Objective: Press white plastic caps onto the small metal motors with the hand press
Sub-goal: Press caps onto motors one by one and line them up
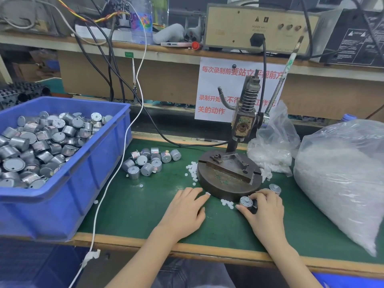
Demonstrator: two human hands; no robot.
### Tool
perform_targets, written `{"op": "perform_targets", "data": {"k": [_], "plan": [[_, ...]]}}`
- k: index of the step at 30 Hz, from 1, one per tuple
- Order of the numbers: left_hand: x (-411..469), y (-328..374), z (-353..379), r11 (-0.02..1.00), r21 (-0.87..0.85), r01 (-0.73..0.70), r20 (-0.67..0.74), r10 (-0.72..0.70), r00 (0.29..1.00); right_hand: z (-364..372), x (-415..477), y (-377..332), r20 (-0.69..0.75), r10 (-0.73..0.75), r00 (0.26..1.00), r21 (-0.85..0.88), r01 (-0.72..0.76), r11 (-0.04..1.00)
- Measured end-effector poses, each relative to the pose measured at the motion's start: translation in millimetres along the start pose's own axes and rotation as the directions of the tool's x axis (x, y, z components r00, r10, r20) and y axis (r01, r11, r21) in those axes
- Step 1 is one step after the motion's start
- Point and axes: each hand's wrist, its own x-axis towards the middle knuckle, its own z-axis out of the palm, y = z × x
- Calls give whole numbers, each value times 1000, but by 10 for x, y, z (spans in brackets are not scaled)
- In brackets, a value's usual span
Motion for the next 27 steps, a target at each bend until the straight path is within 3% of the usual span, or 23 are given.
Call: {"op": "perform_targets", "data": {"k": [7, 14, 18, 22, 25, 27], "plan": [[20, -16, 15, 999, 45, 2, 82, -5, 997, 0, -20, -5, 20, 107, 994, -16, -107, 994], [23, -15, 23, 997, 65, -31, 60, 27, 998, -24, -31, -70, -21, 49, 999, 66, -47, 997], [31, -6, 5, 997, 69, -45, 56, 41, 998, -3, -46, -66, -15, -16, 1000, 21, 17, 1000], [0, 26, -17, 980, 136, -144, -37, 150, 988, 0, -43, -68, -21, -9, 1000, 13, 9, 1000], [-9, 45, -47, 991, 74, -109, -38, 112, 993, 7, -45, -71, -27, -27, 999, 7, 27, 1000], [12, 26, -8, 996, 60, -73, 39, 70, 997, 9, -46, -74, -33, -36, 999, 1, 36, 999]]}}
